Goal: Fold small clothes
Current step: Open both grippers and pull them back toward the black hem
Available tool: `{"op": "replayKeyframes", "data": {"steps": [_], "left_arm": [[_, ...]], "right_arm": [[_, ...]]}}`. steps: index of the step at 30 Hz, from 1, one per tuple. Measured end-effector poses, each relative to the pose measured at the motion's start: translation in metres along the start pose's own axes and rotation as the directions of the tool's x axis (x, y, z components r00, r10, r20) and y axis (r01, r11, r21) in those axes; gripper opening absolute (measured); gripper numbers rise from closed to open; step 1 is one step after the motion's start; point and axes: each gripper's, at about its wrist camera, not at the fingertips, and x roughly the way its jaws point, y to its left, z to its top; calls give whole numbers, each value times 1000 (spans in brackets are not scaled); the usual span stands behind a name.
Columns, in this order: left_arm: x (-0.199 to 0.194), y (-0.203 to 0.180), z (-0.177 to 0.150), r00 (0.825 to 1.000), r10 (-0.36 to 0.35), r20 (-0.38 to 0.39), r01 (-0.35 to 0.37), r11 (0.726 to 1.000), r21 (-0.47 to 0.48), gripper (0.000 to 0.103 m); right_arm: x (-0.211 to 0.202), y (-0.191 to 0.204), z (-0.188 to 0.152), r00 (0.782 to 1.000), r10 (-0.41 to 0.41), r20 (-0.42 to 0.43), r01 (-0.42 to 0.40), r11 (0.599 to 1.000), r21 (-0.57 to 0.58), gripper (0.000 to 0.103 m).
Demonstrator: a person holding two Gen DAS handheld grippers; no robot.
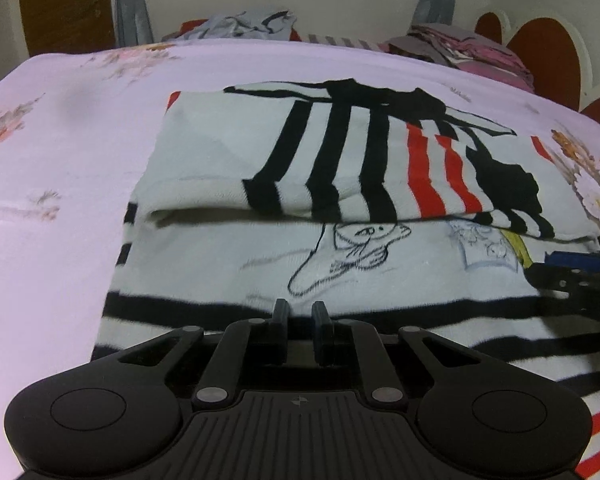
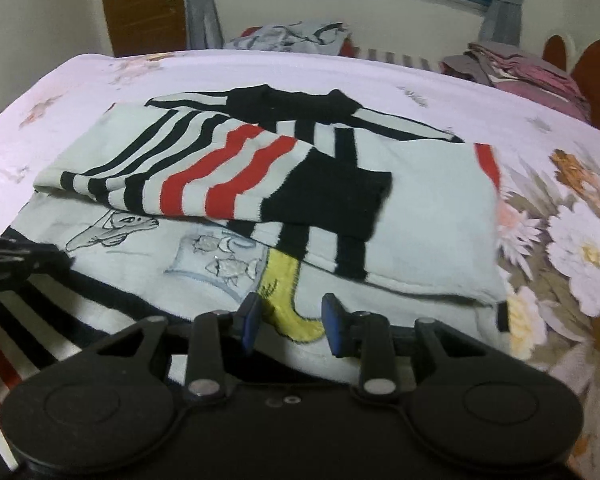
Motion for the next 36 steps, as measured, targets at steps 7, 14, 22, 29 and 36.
{"op": "replayKeyframes", "data": {"steps": [7,14,22,29,36], "left_arm": [[-22,-10,-13,997,-80,-15,81,996,28,12],[-34,-5,-41,996,-91,-24,93,991,93,12],[-55,7,-60,996,-80,-38,84,989,125,12],[-74,17,-77,995,-87,-47,92,987,129,12],[-87,33,-96,994,-102,-46,106,988,111,13]], "right_arm": [[-31,41,-16,998,48,28,-49,998,36,33],[-34,64,-45,998,-51,-47,52,998,31,33],[-59,75,-71,993,-95,-74,102,991,86,37],[-79,82,-97,986,-154,-67,161,980,118,53],[-98,84,-115,981,-181,-65,190,969,161,56]]}}
